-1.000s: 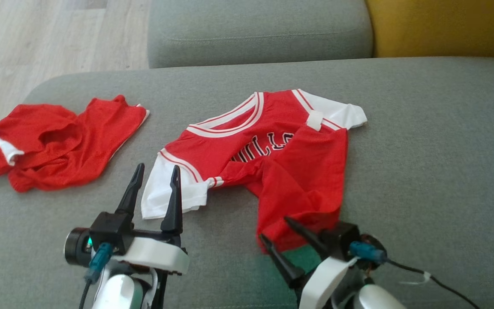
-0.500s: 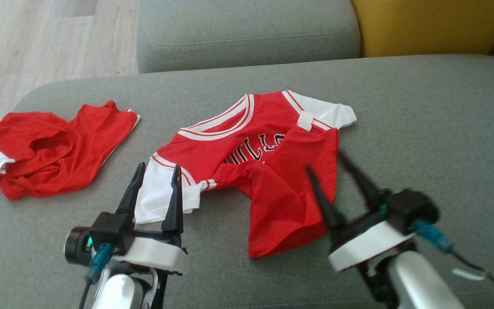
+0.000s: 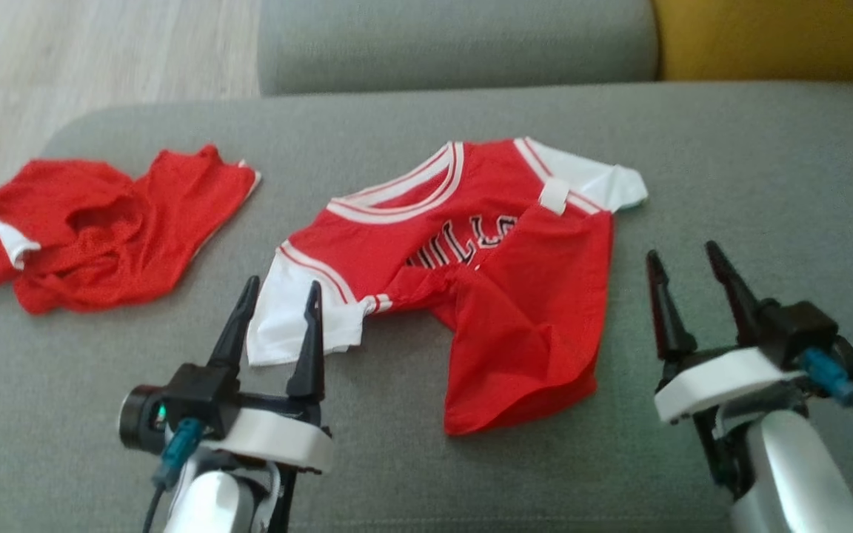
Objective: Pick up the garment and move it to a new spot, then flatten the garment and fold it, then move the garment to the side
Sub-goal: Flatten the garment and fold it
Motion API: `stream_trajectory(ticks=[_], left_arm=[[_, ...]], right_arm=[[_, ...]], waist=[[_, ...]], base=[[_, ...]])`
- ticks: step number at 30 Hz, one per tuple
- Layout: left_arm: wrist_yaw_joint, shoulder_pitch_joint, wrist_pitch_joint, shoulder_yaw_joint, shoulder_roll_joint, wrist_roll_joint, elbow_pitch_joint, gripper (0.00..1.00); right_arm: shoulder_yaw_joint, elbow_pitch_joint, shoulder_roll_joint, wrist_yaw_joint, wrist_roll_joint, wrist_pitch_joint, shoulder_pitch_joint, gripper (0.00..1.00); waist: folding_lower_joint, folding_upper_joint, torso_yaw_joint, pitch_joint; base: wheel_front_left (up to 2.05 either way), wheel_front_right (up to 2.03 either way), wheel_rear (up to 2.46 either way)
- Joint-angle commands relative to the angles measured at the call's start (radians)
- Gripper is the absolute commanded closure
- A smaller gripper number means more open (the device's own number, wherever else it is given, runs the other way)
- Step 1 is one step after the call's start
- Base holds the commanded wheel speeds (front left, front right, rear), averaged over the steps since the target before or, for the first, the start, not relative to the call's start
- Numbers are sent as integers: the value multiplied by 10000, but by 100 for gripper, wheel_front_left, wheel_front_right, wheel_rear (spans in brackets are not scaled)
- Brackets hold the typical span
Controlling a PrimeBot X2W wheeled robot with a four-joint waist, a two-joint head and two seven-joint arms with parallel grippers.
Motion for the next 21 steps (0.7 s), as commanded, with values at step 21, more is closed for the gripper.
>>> stream_trajectory(ticks=[21], left_arm=[[186, -1316, -51, -161, 14, -36, -266, 0]], right_arm=[[-1428, 5653, 41, 39, 755, -115, -4356, 0]], waist=[[0, -1, 1317, 1981]], base=[[0, 0, 0]])
